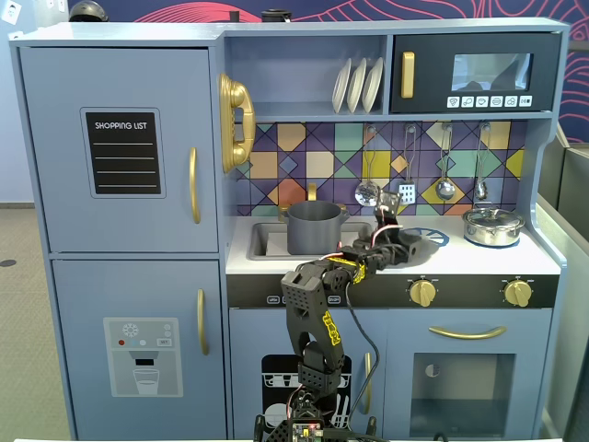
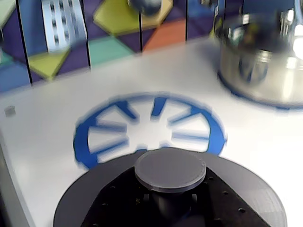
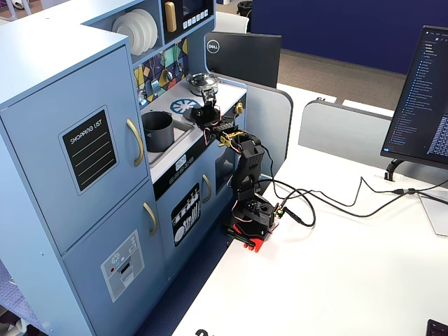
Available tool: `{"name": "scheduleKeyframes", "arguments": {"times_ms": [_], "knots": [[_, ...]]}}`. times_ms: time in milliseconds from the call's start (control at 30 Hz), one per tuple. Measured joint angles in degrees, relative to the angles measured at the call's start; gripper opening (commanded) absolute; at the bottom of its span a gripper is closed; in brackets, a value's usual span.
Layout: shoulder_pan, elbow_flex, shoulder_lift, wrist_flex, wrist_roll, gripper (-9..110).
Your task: Pick up the lid from the counter and put it on the gray recipient
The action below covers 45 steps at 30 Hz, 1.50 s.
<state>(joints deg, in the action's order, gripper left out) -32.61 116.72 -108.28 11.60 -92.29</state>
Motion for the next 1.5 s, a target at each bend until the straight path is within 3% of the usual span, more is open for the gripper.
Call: {"name": "scheduleKeyframes", "arguments": {"times_ms": [367,733,1167,1500], "knots": [[1.7,-10.0,-5.7,-8.6,-0.3,0],[16.0,-12.9,-14.9,-23.3,1.8,0],[29.4,-10.5,-17.2,-24.1,-1.3,0],[30.1,-9.1,-16.0,-21.4,-2.0,0]]}}
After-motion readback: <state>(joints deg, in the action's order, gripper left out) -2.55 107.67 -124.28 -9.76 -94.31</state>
